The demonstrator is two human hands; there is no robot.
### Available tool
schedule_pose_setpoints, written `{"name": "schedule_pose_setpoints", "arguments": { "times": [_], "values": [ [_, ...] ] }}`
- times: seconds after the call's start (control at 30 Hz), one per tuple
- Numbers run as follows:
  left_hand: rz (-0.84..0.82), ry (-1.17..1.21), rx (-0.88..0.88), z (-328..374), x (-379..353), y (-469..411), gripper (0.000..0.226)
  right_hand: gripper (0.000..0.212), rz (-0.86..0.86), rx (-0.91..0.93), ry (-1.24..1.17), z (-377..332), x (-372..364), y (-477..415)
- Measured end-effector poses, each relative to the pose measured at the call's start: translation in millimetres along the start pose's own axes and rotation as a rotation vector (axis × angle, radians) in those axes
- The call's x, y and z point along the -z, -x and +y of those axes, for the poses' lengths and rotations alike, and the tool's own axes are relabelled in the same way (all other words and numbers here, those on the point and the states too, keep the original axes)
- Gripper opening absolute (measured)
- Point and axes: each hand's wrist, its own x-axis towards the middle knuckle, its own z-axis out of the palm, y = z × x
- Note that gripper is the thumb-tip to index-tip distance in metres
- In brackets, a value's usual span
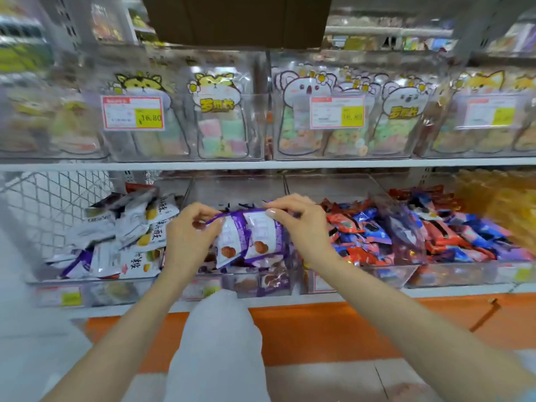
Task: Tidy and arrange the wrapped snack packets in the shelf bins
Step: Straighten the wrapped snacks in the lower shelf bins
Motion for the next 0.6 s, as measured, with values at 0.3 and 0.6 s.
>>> {"name": "schedule_pose_setpoints", "arguments": {
  "times": [0.3, 0.6],
  "values": [
    [-0.167, -0.196, 0.018, -33, -1, -29, 0.02, 0.024, -0.25, -0.126, 0.323, 33, -37, -31],
    [-0.327, 0.012, -0.138, 19, -59, 6, 0.018, 0.025, -0.203, -0.04, 0.239, 26, 45, 16]
  ]
}}
